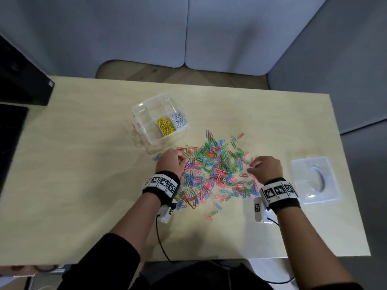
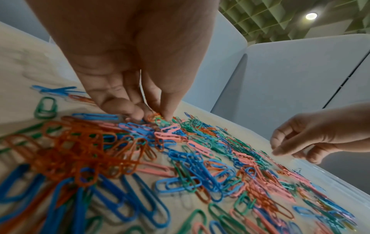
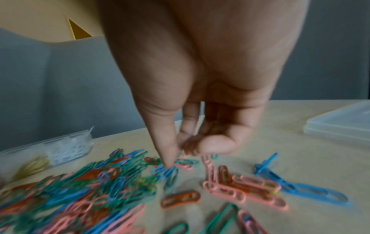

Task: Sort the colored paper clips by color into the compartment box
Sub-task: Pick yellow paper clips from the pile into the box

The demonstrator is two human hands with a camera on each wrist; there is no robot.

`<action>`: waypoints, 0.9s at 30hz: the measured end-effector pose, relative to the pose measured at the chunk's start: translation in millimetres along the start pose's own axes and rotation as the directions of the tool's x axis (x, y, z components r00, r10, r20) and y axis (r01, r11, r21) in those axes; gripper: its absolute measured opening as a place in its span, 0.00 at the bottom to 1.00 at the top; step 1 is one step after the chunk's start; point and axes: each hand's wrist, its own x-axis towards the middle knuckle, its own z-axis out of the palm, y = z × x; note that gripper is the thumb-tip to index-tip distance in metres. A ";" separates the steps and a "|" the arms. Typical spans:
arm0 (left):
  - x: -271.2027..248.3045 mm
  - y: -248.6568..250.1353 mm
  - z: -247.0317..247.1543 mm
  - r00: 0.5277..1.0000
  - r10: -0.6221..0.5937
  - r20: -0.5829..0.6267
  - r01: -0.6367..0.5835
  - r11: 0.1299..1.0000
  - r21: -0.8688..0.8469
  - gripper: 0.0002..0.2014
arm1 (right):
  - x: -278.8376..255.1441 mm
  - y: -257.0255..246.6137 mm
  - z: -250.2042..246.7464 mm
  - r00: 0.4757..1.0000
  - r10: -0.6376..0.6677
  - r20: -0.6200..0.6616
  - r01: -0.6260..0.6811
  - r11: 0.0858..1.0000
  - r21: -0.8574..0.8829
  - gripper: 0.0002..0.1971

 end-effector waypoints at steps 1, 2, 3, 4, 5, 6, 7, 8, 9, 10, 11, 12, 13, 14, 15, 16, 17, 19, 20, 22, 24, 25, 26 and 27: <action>-0.7 0.4 1.3 1.000 0.007 -0.001 -0.007 1.000 0.002 0.05 | -2.4 -0.7 3.1 0.999 -0.043 -0.009 0.044 0.999 0.020 0.03; -2.1 1.4 2.0 1.000 0.021 -0.004 -0.021 1.000 -0.009 0.04 | -3.7 -2.2 8.1 0.994 -0.108 -0.017 0.109 0.993 0.048 0.04; -3.6 2.7 2.2 0.999 0.041 -0.004 -0.041 0.999 -0.027 0.02 | -4.8 -5.8 12.5 0.987 -0.158 -0.024 0.159 0.986 0.059 0.03; -5.2 4.4 1.5 0.998 0.065 0.001 -0.065 0.997 -0.049 0.01 | -4.9 -9.4 17.2 0.979 -0.200 -0.029 0.202 0.977 0.070 0.01; -6.1 5.8 1.2 0.996 0.086 0.003 -0.085 0.994 -0.073 0.01 | -4.4 -13.4 20.9 0.978 -0.206 -0.037 0.209 0.975 0.075 0.03; -6.4 7.0 1.3 0.996 0.093 0.005 -0.092 0.991 -0.093 0.03 | -4.1 -16.8 24.0 0.978 -0.206 -0.038 0.209 0.975 0.080 0.06; -6.6 8.2 1.6 0.996 0.085 0.012 -0.083 0.991 -0.108 0.06 | -4.7 -20.7 26.2 0.980 -0.195 -0.036 0.197 0.977 0.081 0.06; -6.9 9.7 1.4 0.998 0.065 0.023 -0.062 0.991 -0.120 0.08 | -4.1 -22.6 29.3 0.980 -0.197 -0.033 0.199 0.977 0.077 0.05; -6.7 10.5 1.7 0.998 0.052 0.032 -0.047 0.990 -0.135 0.11 | -5.0 -25.2 30.7 0.980 -0.197 -0.017 0.197 0.978 0.071 0.03; -6.1 11.0 2.1 0.998 0.049 0.033 -0.043 0.988 -0.150 0.12 | -5.2 -26.0 32.5 0.979 -0.203 -0.002 0.202 0.977 0.065 0.03; -5.4 10.9 2.1 0.998 0.056 0.028 -0.050 0.985 -0.167 0.10 | -5.6 -26.5 33.3 0.978 -0.206 0.020 0.205 0.977 0.057 0.04; -5.5 12.3 1.8 0.997 0.065 0.029 -0.059 0.982 -0.180 0.08 | -4.5 -25.0 34.1 0.975 -0.220 0.035 0.218 0.974 0.053 0.05; -6.0 14.0 1.1 0.996 0.079 0.033 -0.071 0.980 -0.186 0.06 | -3.4 -23.1 33.2 0.971 -0.233 0.052 0.229 0.971 0.067 0.05; -6.7 16.5 0.5 0.995 0.091 0.038 -0.082 0.978 -0.192 0.04 | -1.2 -20.0 32.6 0.967 -0.250 0.052 0.244 0.964 0.102 0.05; -7.4 20.0 -0.5 0.994 0.096 0.047 -0.085 0.977 -0.196 0.04 | 0.0 -16.6 29.8 0.967 -0.251 0.048 0.241 0.957 0.159 0.04; -8.1 23.6 -1.1 0.994 0.095 0.057 -0.082 0.976 -0.200 0.05 | 0.7 -12.3 27.1 0.970 -0.240 0.038 0.225 0.946 0.235 0.04; -8.0 26.0 0.2 0.994 0.090 0.062 -0.076 0.975 -0.207 0.05 | -0.1 -8.6 23.7 0.977 -0.212 0.036 0.190 0.929 0.317 0.05; -6.5 30.3 7.5 0.994 0.083 0.065 -0.065 0.969 -0.239 0.04 | -2.2 -0.3 19.8 0.987 -0.143 0.070 0.087 0.855 0.511 0.05; -5.8 32.8 12.6 0.994 0.077 0.078 -0.054 0.965 -0.257 0.06 | -3.8 2.8 18.4 0.987 -0.118 0.113 0.024 0.789 0.614 0.04; -5.8 41.6 24.2 0.985 0.084 0.148 -0.042 0.963 -0.267 0.12 | -6.1 6.2 17.2 0.973 -0.103 0.208 -0.090 0.660 0.746 0.09; -6.6 53.6 34.7 0.972 0.135 0.192 -0.104 0.981 -0.161 0.15 | -7.4 5.8 17.5 0.949 -0.116 0.294 -0.178 0.573 0.800 0.13; -7.3 60.0 39.2 0.967 0.164 0.195 -0.148 0.984 -0.097 0.16 | -8.4 4.7 17.1 0.939 -0.130 0.318 -0.200 0.547 0.813 0.13; -7.9 66.9 43.2 0.960 0.198 0.196 -0.191 0.980 -0.052 0.16 | -8.9 4.3 17.3 0.931 -0.142 0.335 -0.216 0.525 0.823 0.13; -8.0 73.7 47.1 0.950 0.232 0.211 -0.235 0.972 -0.011 0.15 | -8.9 4.4 16.7 0.925 -0.148 0.351 -0.233 0.511 0.827 0.13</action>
